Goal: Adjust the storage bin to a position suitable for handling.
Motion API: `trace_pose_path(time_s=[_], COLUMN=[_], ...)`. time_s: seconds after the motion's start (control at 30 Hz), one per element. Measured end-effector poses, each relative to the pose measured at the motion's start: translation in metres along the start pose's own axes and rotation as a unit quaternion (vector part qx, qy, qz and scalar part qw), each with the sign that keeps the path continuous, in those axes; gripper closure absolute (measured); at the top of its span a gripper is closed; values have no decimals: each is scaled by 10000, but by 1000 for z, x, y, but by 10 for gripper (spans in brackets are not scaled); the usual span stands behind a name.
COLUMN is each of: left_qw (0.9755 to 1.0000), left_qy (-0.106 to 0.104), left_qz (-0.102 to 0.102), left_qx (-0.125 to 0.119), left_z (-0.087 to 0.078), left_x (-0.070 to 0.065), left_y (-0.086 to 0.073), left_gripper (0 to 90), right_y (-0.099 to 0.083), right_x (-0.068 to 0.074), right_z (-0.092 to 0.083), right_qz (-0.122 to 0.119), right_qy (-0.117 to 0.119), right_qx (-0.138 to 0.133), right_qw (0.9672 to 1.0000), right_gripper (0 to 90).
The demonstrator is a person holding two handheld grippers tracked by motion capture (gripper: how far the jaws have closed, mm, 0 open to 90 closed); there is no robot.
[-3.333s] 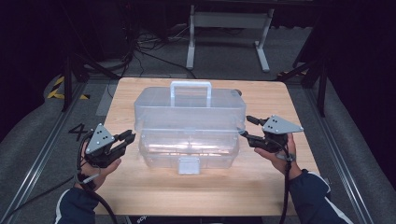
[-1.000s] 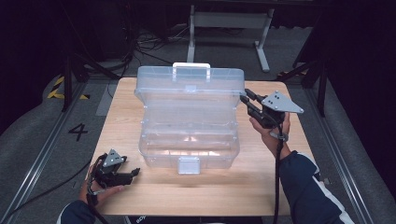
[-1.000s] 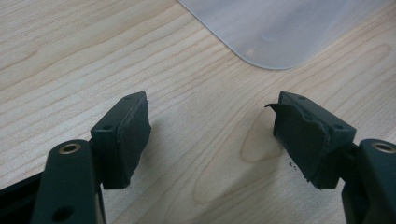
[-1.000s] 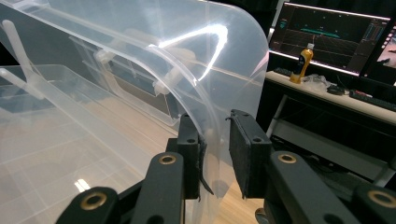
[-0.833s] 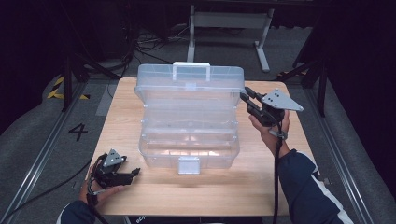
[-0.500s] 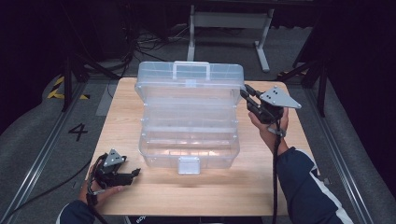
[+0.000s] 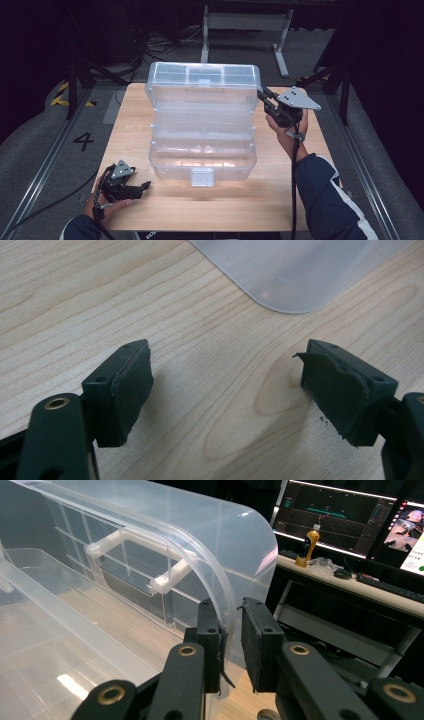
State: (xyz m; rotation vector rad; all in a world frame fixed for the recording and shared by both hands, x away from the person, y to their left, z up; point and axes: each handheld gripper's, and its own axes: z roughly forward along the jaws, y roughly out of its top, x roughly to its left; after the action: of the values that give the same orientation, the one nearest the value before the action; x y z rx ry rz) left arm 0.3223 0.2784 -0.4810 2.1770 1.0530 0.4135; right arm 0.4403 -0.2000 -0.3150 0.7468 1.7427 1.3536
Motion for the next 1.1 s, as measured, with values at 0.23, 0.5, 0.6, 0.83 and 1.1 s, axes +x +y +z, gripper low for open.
trace_pose_path(time_s=[0.23, 0.5, 0.6, 0.83, 1.1], left_qw=[10000, 10000, 10000, 10000, 10000], left_qy=[1, 46, 46, 44, 61], left_qz=[0, 47, 34, 27, 34], left_qx=[-1, 12, 12, 12, 30], left_z=[0, 0, 0, 0, 0], left_x=[0, 0, 0, 0, 0], left_y=[0, 1, 1, 1, 1], left_gripper=[212, 208, 208, 208, 206], right_y=[3, 5, 6, 8, 11], right_x=[-3, -6, -7, -10, -15], right_z=[6, 11, 14, 20, 27], right_qz=[95, 171, 210, 232, 261], right_qy=[-34, -99, -127, -141, -132], right_qx=[32, 52, 70, 96, 152], right_qw=[9999, 9998, 9997, 9996, 9995], right_gripper=[802, 815, 820, 828, 837])
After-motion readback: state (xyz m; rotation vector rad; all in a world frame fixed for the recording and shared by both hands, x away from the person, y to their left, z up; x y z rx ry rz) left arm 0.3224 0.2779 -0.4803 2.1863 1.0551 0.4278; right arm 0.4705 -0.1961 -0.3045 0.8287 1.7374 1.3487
